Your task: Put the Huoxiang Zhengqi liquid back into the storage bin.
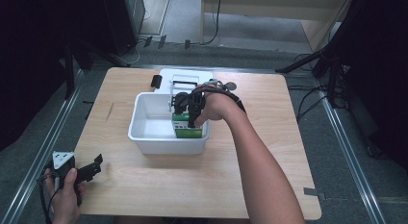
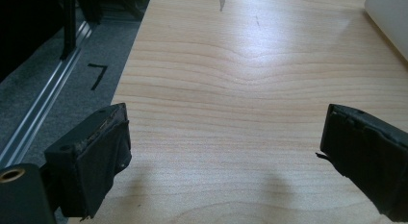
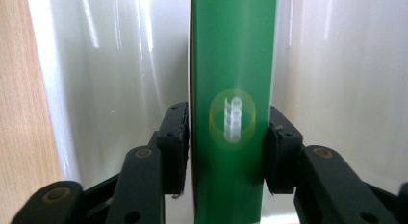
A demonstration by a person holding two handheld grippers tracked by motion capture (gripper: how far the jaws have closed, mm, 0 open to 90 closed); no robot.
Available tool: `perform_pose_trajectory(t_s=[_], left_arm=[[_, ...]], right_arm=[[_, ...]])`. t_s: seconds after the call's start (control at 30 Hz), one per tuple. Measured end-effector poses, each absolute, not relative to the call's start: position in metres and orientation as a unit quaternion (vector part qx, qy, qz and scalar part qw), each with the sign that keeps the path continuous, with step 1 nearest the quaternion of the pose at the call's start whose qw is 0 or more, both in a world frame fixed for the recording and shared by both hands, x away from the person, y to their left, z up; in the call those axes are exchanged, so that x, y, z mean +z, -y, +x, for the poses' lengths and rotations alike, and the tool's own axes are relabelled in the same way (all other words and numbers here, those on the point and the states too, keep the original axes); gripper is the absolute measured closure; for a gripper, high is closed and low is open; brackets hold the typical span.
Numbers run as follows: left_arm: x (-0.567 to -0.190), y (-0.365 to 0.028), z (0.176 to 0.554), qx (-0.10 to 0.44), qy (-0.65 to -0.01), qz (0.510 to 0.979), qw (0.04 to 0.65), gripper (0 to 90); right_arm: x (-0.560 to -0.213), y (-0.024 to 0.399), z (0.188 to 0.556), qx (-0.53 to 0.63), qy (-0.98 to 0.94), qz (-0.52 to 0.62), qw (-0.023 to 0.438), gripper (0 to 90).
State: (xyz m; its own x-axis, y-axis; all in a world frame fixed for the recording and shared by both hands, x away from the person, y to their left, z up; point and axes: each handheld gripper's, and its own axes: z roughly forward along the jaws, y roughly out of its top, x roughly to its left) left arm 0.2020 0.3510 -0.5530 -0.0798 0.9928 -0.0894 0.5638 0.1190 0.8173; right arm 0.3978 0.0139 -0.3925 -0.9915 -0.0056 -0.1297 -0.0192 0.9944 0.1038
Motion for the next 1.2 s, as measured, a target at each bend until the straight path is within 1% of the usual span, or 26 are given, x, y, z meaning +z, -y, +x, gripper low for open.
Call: perform_pose_trajectory(t_s=[0.03, 0.07, 0.1, 0.13, 0.17, 0.2, 0.4, 0.6, 0.83, 0.97, 1.0, 1.2], left_arm=[[-0.553, -0.351, 0.202, 0.313, -0.665, 0.585, 0.342, 4.2], [-0.553, -0.351, 0.202, 0.313, -0.664, 0.586, 0.342, 4.2], [-0.553, -0.351, 0.202, 0.313, -0.664, 0.586, 0.342, 4.2], [-0.553, -0.351, 0.202, 0.313, -0.664, 0.586, 0.342, 4.2], [-0.553, -0.351, 0.202, 0.313, -0.665, 0.585, 0.343, 4.2], [-0.553, -0.351, 0.202, 0.313, -0.665, 0.586, 0.342, 4.2], [-0.553, -0.351, 0.202, 0.312, -0.665, 0.586, 0.343, 4.2], [-0.553, -0.351, 0.202, 0.311, -0.665, 0.587, 0.342, 4.2], [-0.553, -0.351, 0.202, 0.311, -0.665, 0.586, 0.342, 4.2], [-0.553, -0.351, 0.202, 0.311, -0.666, 0.585, 0.342, 4.2], [-0.553, -0.351, 0.202, 0.31, -0.666, 0.586, 0.343, 4.2], [-0.553, -0.352, 0.202, 0.311, -0.665, 0.586, 0.343, 4.2]], right_arm=[[-0.389, -0.012, 0.398, 0.058, -0.996, 0.004, 0.067, 51.9], [-0.387, -0.01, 0.398, 0.059, -0.996, 0.014, 0.067, 49.2], [-0.387, -0.01, 0.398, 0.059, -0.996, 0.014, 0.067, 49.2], [-0.383, -0.008, 0.397, 0.065, -0.995, 0.021, 0.067, 44.9], [-0.383, -0.008, 0.397, 0.065, -0.995, 0.021, 0.067, 44.9], [-0.379, -0.006, 0.397, 0.072, -0.995, 0.03, 0.067, 40.4], [-0.363, 0.001, 0.396, 0.106, -0.991, 0.053, 0.066, 34.1], [-0.35, 0.009, 0.395, 0.118, -0.987, 0.077, 0.071, 33.8], [-0.335, 0.029, 0.397, 0.148, -0.977, 0.127, 0.09, 27.6], [-0.33, 0.038, 0.399, 0.162, -0.97, 0.155, 0.092, 28.3], [-0.327, 0.045, 0.399, 0.171, -0.965, 0.176, 0.092, 27.9], [-0.323, 0.065, 0.401, 0.202, -0.951, 0.213, 0.093, 26.0]])
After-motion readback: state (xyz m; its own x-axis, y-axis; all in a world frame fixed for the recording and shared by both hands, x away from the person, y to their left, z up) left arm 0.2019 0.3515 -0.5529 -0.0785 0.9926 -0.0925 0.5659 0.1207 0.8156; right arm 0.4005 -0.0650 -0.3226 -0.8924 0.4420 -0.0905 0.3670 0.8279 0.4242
